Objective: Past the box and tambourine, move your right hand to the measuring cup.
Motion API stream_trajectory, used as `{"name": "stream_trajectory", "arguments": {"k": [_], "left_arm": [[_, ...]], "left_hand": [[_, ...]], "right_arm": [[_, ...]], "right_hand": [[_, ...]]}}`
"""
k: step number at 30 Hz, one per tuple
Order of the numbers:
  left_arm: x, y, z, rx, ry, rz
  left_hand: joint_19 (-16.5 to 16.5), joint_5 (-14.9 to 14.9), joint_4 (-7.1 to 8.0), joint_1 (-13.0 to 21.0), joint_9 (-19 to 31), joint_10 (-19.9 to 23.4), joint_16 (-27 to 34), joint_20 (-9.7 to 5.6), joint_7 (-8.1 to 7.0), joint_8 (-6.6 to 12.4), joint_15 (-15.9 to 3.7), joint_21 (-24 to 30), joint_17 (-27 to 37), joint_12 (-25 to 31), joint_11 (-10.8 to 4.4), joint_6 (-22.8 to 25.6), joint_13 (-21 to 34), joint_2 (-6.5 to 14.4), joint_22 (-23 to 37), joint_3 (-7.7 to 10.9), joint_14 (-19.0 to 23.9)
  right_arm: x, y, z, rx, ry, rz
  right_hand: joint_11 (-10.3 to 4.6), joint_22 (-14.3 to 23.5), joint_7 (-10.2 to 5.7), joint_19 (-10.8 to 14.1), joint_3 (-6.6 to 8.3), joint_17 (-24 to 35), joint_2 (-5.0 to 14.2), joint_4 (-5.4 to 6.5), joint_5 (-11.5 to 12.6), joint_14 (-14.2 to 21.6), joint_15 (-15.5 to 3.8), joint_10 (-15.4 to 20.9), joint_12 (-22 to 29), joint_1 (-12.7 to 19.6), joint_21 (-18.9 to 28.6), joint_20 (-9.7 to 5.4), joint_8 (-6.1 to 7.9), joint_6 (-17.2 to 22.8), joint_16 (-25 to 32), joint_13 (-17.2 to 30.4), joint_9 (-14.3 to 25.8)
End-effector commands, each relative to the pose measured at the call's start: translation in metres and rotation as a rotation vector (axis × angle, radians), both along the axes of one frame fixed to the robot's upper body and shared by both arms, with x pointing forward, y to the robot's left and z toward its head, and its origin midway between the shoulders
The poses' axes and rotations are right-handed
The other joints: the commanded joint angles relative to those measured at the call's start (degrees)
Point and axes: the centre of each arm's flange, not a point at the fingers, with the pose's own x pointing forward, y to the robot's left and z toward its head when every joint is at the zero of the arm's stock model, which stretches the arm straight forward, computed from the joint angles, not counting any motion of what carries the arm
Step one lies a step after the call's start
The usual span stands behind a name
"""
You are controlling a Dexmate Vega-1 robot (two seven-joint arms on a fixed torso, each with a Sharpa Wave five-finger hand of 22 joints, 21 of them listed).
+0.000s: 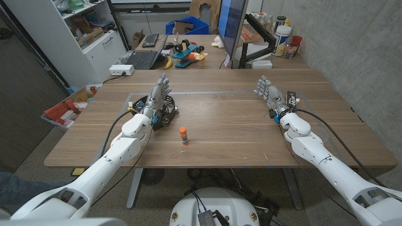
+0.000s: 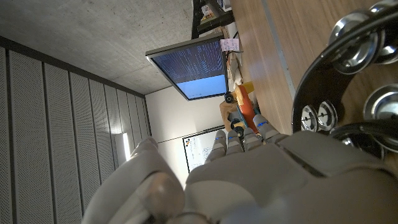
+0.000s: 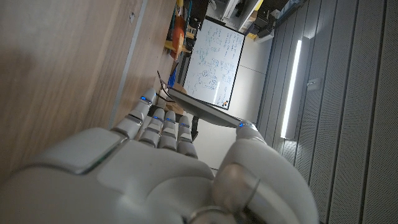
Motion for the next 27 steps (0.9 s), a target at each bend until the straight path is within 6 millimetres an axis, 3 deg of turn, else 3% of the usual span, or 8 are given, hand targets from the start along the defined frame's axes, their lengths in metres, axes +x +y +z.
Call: {"name": "stream_trajectory", "arguments": {"k": [1, 14, 27], "left_arm": [[0.000, -0.003, 0.001, 0.011, 0.006, -0.003], [-0.001, -0.004, 0.006, 0.020, 0.010, -0.015], [-0.004, -0.005, 0.018, 0.050, -0.002, -0.011]], "left_hand": [[-4.09, 0.30, 0.01, 0.53, 0.25, -0.45, 0.22, 0.40, 0.58, 0.22, 0.06, 0.00, 0.14, 0.14, 0.03, -0.05, 0.18, 0.09, 0.19, 0.39, -0.59], [-4.11, 0.24, -0.03, 0.48, 0.25, -0.50, 0.18, 0.73, 0.71, 0.16, 0.15, -0.50, 0.11, 0.10, 0.12, -0.03, 0.07, 0.27, 0.21, 0.33, -0.67], [-4.15, 0.17, -0.06, 0.44, 0.26, -0.45, 0.13, 0.88, 0.84, 0.11, 0.32, -0.96, 0.10, 0.10, 0.18, -0.01, -0.02, 0.48, 0.23, 0.30, -0.79]], "right_arm": [[0.000, 0.002, -0.001, 0.005, -0.005, 0.011], [-0.005, 0.003, 0.000, 0.009, -0.013, -0.002], [-0.022, 0.001, 0.007, -0.001, -0.036, -0.025]], "right_hand": [[0.15, 0.27, -0.13, 0.42, 0.38, 0.07, 0.04, 0.02, 0.42, 0.52, -0.14, 0.32, 0.22, 0.54, 0.19, 0.10, 0.13, 0.62, 0.41, 0.28, 0.24], [-0.10, 0.28, -0.60, 0.17, 0.44, -0.31, 0.20, -0.19, 0.46, 0.74, -0.43, 0.83, 0.01, 0.63, -0.49, 0.26, -0.13, 0.80, 0.43, 0.18, 0.25], [-0.04, 0.29, -0.80, 0.32, 0.53, -0.62, 0.39, -0.40, 0.48, 1.15, -0.44, 1.17, -0.17, 0.78, -0.91, 0.36, -0.23, 1.19, 0.54, 0.13, 0.27]]}}
